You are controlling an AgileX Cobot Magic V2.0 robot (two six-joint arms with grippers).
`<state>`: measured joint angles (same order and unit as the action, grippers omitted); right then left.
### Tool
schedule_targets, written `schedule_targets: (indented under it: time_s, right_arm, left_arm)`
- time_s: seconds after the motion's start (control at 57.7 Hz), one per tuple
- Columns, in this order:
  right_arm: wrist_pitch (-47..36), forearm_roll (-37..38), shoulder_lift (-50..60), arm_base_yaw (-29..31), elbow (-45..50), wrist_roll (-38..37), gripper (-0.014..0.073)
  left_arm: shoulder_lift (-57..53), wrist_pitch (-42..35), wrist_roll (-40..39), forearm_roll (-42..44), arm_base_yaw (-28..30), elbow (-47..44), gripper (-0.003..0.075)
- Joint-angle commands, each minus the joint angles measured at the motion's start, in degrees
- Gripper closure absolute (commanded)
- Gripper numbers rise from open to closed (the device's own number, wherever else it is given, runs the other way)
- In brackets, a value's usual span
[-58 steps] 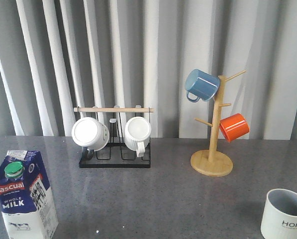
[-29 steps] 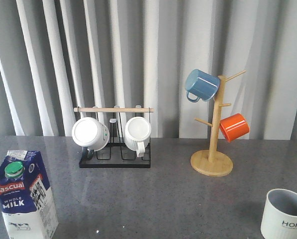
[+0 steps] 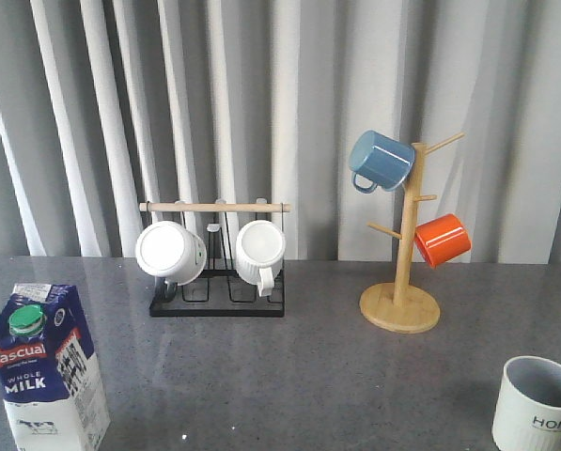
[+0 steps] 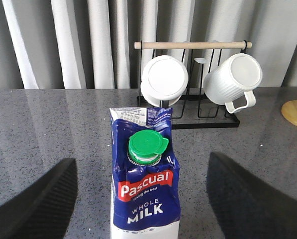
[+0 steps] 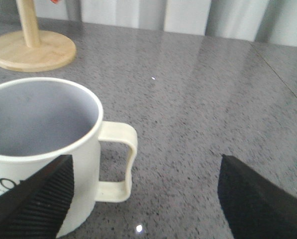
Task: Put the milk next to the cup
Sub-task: 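Move the right gripper toward the handle of the white HOME mug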
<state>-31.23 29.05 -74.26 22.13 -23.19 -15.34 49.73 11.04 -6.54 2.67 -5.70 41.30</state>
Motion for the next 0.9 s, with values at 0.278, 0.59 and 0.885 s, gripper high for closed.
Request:
schedule_targets:
  time_s: [0.278,0.59,0.885]
  right_arm:
    - [-19.9,-10.2,-3.6,2.2,4.8,12.8,0.0022]
    - [-23.9,-10.1,-7.7,2.2,5.4,13.3,0.0022]
    - [-28.5,-10.7,-13.9,2.2,4.8,15.3,0.0022]
  left_arm:
    - [-0.3,-4.4,-0.5,-0.5,-0.2,1.6,0.0207]
    - [-0.3,-4.4,-0.5,-0.5,-0.2,1.6,0.0207]
    - [-0.3,-4.4,-0.5,-0.5,-0.2,1.6,0.0207]
